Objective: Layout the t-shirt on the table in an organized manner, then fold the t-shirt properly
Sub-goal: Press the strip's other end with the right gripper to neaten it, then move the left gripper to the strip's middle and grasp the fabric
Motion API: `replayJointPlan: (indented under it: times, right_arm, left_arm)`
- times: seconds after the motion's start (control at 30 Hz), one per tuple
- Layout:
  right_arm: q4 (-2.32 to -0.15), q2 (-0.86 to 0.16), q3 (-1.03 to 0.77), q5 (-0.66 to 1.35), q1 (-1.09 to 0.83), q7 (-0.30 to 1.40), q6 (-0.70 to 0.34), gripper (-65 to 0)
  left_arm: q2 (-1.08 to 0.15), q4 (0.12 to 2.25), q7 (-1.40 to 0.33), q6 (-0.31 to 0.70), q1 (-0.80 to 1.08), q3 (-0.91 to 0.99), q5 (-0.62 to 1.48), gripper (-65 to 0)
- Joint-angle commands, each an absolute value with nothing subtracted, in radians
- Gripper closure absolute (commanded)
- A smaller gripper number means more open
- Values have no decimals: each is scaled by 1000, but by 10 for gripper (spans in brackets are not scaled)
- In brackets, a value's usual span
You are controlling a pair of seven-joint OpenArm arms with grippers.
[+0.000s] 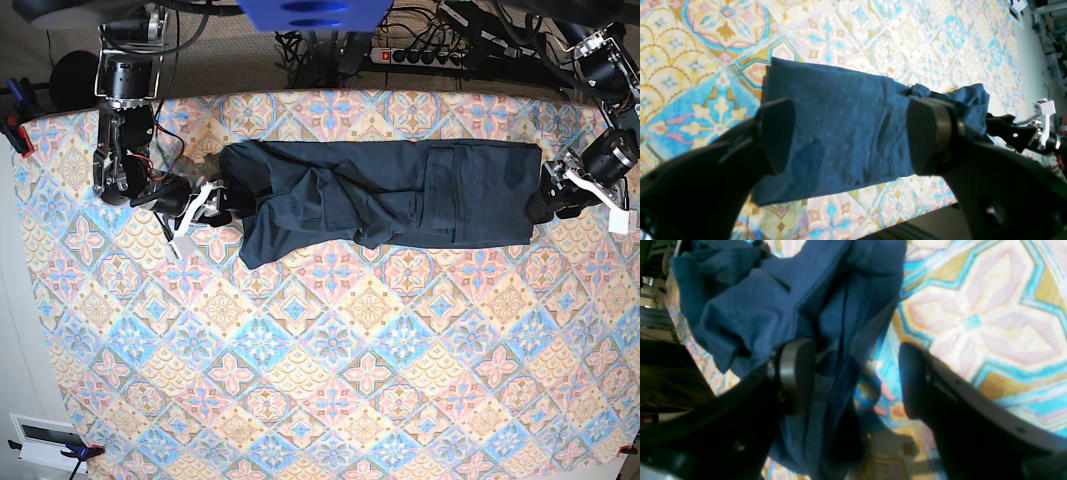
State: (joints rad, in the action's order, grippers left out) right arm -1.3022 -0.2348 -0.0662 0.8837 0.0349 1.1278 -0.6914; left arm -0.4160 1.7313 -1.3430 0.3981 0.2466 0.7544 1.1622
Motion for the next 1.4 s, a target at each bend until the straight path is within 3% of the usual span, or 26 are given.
replayJointPlan:
  times: [0.0,0.63,0.9,1.37]
  right_arm:
    - [-1316,-245,-73,906,53,1106,-698,-385]
    - [-1402,-243,-99,908,50,1116,-698,-406]
    - [-1400,-243,-128,908,48,1119,-698,-644]
    - [-1382,-216,-122,909,38,1115,-698,-650]
  left_arm:
    - [-438,1745,-1328,403,240,759,1182,-516]
    - [-440,1744,-1328,403,237,759,1181,-516]
    - [-440,1744,-1328,403,237,759,1181,-516]
    - [-440,1744,-1328,403,237,759,1181,-516]
